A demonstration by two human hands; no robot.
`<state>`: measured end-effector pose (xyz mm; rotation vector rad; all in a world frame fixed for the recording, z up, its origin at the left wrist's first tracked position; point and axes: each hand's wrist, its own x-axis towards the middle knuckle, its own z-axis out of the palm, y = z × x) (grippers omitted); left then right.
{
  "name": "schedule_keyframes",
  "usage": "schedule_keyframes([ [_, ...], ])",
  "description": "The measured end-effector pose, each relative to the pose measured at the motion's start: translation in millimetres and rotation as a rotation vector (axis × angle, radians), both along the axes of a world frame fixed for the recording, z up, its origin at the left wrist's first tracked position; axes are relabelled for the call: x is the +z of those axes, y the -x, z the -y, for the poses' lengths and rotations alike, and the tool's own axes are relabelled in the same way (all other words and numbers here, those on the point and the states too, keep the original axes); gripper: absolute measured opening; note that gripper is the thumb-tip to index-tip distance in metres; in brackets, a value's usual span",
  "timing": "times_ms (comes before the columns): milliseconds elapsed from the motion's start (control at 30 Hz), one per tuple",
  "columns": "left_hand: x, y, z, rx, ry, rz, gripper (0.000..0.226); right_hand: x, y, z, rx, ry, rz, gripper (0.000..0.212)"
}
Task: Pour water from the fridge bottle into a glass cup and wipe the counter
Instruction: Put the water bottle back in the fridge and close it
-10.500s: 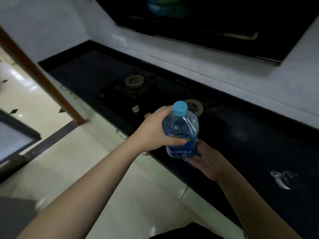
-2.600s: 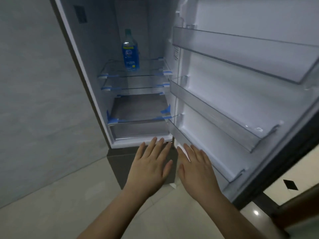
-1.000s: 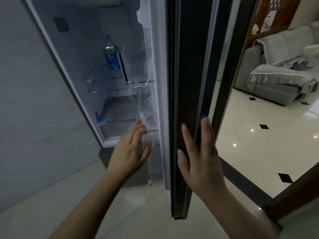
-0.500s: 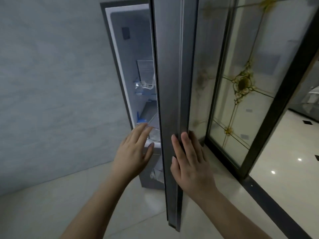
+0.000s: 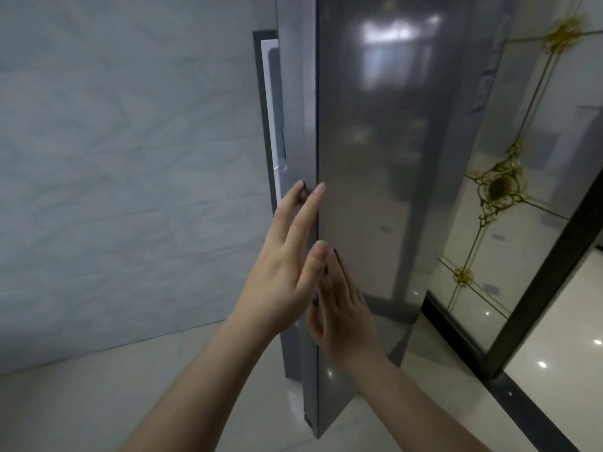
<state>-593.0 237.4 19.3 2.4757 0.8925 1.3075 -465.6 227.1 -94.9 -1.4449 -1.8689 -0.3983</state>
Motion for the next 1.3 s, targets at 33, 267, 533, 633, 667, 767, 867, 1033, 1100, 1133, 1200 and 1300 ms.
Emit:
schedule_keyframes([
  [33,0.1,0.7,-5.3,0.018,-0.002,-0.016,0.054,1.2,3.4,-6.5,0.02,0.022,-0.018,0.083],
  [267,-4.7,18.5,-58.4,0.152,0.048,-0.149,0.062,6.7,16.1,-45.6,-0.002,0.178,-0.017,0.087],
  [533,0.2,29.7,-116.1,0.289,0.076,-0.285,0.072,6.2,10.7,-99.8,-0.14,0.247,0.019,0.088],
  [633,-5.1,25.4,-135.6,0.354,0.041,-0.289,0.074,8.3,2.2,-121.4,-0.195,0.254,0.056,0.084],
  [667,-8.5,23.4,-143.1,0.377,0.014,-0.285,0.074,10.4,-1.9,-128.4,-0.215,0.245,0.069,0.083],
  [767,-18.8,17.2,-167.2,0.466,-0.053,-0.276,0.083,21.1,-18.8,-150.4,-0.287,0.204,0.128,0.081],
  [867,-26.1,8.6,-191.3,0.536,-0.142,-0.334,0.094,34.3,-37.0,-173.1,-0.326,0.144,0.171,0.083],
  [1033,-36.2,-8.9,-226.8,0.621,-0.214,-0.571,0.102,51.3,-60.5,-212.6,-0.299,0.107,0.187,0.093],
  [1100,-39.8,-13.0,-239.4,0.645,-0.23,-0.594,0.106,54.3,-67.4,-226.4,-0.282,0.079,0.191,0.096],
  [1133,-40.9,-14.3,-245.2,0.65,-0.239,-0.59,0.108,54.6,-69.7,-232.3,-0.271,0.06,0.196,0.098],
  [1200,-43.3,-16.9,-259.0,0.662,-0.253,-0.582,0.113,52.8,-73.7,-244.5,-0.263,0.024,0.21,0.1],
  [1300,-47.2,-20.0,-277.8,0.676,-0.281,-0.561,0.119,49.0,-77.3,-259.5,-0.272,-0.006,0.243,0.1],
])
